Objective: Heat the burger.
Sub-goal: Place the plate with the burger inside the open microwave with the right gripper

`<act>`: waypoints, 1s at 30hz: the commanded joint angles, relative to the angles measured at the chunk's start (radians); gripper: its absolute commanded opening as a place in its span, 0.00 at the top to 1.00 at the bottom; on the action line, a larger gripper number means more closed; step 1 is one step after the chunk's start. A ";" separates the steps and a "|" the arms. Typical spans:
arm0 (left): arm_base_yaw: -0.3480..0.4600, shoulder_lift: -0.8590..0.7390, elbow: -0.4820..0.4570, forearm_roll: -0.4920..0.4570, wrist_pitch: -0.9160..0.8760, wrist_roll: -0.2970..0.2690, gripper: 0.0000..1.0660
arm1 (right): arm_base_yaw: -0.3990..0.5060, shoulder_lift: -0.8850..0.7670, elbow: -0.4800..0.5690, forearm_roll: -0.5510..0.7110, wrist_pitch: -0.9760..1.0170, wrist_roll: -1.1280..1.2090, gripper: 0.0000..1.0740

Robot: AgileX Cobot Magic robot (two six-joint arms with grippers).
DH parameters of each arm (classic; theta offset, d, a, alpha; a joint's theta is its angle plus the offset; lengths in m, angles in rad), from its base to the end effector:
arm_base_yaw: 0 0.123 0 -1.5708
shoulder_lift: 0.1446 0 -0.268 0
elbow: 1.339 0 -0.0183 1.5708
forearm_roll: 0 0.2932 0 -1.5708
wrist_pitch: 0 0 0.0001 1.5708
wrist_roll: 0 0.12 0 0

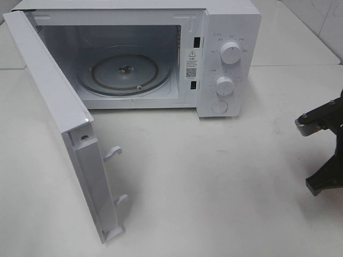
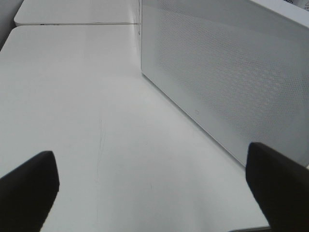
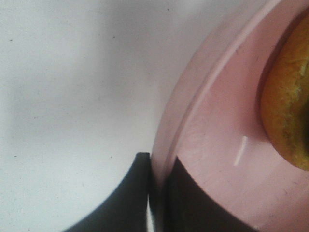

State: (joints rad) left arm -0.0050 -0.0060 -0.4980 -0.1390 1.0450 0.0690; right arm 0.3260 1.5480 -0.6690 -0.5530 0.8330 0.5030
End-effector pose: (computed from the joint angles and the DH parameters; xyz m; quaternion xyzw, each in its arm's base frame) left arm 0.0750 -0.0148 0.2868 0.0336 0.8453 -0.0525 0.5306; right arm 0.2560 0.0373 0.0827 -0.1033 0.9746 -0.1908 0.0556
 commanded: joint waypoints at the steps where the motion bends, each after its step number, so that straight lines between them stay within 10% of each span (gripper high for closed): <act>1: 0.001 -0.020 0.003 -0.002 -0.008 -0.004 0.03 | 0.006 -0.036 0.001 -0.046 0.054 0.009 1.00; 30: 0.001 -0.020 0.003 -0.002 -0.008 -0.004 0.03 | 0.449 -0.186 0.001 -0.072 0.278 -0.001 0.99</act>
State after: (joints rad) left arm -0.0050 -0.0060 -0.4980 -0.1390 1.0450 0.0690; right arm 0.7660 1.3740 -0.6690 -0.5680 1.0730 0.4990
